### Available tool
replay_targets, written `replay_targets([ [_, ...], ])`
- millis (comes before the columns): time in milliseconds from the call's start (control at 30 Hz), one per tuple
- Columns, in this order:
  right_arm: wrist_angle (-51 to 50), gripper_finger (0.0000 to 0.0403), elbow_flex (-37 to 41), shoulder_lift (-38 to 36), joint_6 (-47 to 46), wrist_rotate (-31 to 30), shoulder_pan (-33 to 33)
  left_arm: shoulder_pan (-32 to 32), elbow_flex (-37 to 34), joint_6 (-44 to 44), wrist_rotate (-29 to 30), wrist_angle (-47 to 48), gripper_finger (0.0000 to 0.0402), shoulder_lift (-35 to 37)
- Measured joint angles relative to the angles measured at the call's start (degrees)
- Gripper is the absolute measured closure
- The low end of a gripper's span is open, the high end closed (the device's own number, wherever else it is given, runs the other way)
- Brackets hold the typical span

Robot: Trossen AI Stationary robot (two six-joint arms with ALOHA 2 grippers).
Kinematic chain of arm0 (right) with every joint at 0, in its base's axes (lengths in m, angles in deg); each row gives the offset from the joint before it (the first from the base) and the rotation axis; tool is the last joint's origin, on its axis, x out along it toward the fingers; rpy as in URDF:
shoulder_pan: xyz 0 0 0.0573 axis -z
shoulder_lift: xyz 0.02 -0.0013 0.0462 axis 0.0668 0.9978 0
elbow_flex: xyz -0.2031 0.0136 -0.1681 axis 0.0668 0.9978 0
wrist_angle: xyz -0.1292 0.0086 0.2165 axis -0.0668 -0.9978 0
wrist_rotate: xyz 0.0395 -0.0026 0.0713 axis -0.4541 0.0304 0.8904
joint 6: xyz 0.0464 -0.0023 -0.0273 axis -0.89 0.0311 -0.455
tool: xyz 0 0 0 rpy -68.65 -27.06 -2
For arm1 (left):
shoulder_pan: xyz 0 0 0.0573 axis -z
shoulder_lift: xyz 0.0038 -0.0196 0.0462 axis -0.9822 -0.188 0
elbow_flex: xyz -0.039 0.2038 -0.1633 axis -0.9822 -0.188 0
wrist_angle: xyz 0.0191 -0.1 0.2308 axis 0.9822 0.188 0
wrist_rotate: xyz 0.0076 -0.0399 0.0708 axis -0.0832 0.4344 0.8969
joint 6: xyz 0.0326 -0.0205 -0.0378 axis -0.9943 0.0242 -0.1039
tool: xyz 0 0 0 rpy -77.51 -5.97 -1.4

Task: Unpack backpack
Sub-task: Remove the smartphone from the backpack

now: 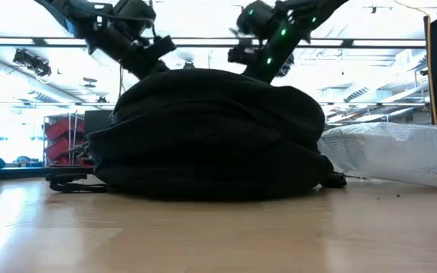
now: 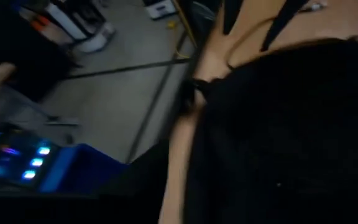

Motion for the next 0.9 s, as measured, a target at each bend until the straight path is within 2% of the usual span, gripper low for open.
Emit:
replay_targets([
  [100,-1.3,0.0229,0.0,-3.4,-0.1,0.0,0.0,0.4,3.2,0.2,-0.3,3.5,0.0191,0.3],
  [167,-3.4,0.0218,0.0,-5.6,-1.0,1.4,-0.7,2.0,5.0,1.4,-4.5,7.1,0.0178,0.7],
  [233,-6.1,0.0210,0.0,-7.5,-2.8,6.3,-2.2,4.9,5.7,3.0,-11.0,8.8,0.0174,1.4],
  [300,-8.0,0.0206,0.0,-8.5,-5.1,14.0,-4.6,9.2,5.4,3.6,-15.8,10.5,0.0176,1.5],
  [367,-9.3,0.0205,0.7,-8.9,-6.9,20.5,-7.9,14.7,4.9,3.4,-16.3,12.5,0.0184,1.4],
  [433,-8.9,0.0207,2.3,-9.0,-7.4,23.6,-12.2,20.9,4.4,3.3,-13.3,12.9,0.0195,1.3],
  [533,-6.6,0.0214,5.4,-8.8,-6.8,23.6,-19.0,28.7,4.2,6.3,-8.0,13.7,0.0208,1.4],
  [667,-0.6,0.0220,10.8,-7.9,-8.5,17.9,-26.5,36.1,4.2,13.5,-5.4,14.8,0.0211,0.4],
  [767,6.9,0.0221,14.6,-7.7,-10.4,13.8,-29.9,40.3,4.1,16.6,-2.7,13.9,0.0211,-2.0],
  [900,14.3,0.0215,19.1,-7.7,-14.1,13.5,-31.5,44.2,4.1,19.8,-0.7,10.4,0.0211,-7.6],
])
